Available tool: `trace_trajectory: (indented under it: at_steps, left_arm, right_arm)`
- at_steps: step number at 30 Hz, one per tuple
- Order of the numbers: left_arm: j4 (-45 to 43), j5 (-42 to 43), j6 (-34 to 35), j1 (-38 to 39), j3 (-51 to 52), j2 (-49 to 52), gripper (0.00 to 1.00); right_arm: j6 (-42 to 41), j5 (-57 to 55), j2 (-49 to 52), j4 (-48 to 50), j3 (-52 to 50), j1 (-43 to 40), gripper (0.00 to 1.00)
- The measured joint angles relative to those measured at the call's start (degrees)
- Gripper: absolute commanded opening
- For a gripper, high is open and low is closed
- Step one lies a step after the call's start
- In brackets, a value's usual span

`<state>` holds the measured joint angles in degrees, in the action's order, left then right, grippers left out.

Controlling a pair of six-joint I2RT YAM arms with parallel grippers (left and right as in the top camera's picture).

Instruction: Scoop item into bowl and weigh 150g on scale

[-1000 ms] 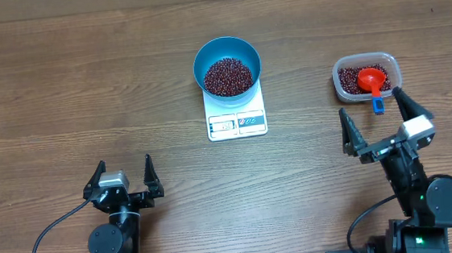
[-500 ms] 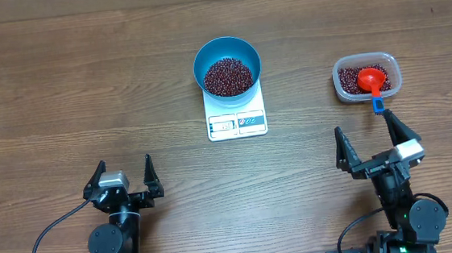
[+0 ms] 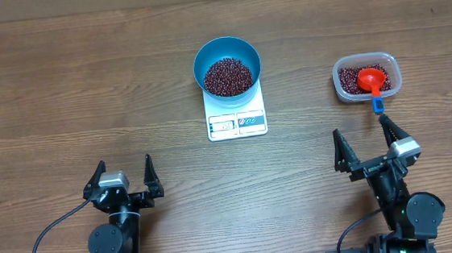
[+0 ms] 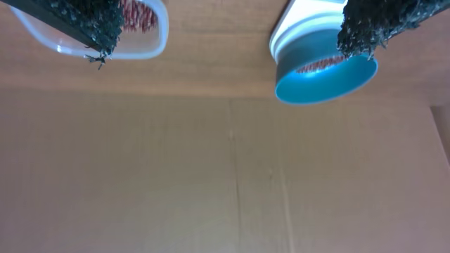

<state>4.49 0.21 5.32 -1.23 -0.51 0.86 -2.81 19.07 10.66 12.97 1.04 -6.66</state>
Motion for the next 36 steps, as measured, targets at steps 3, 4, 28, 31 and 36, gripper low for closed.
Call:
trace_trajectory:
  at_steps: [3,4,28,31,36]
  left_arm:
    - [0.0,0.0,0.0,0.0,0.0,0.0,0.99]
    - [0.0,0.0,0.0,0.0,0.0,0.0,1.0]
    - [0.0,0.0,0.0,0.0,0.0,0.0,1.0]
    - [0.0,0.0,0.0,0.0,0.0,0.0,0.99]
    - [0.0,0.0,0.0,0.0,0.0,0.0,1.0]
  right_arm:
    - [-0.02,-0.02,-1.6,-3.45,0.0,0.0,1.0]
    - [-0.07,-0.02,-2.25,-4.52,0.0,0.0,1.0]
    - [2.86,-0.63,-9.81,-16.41,0.0,0.74,1.0]
    - [2.93,-0.61,-9.81,-16.55,0.0,0.74,1.0]
    - [3.04,-0.61,-9.81,-16.57,0.0,0.74,1.0]
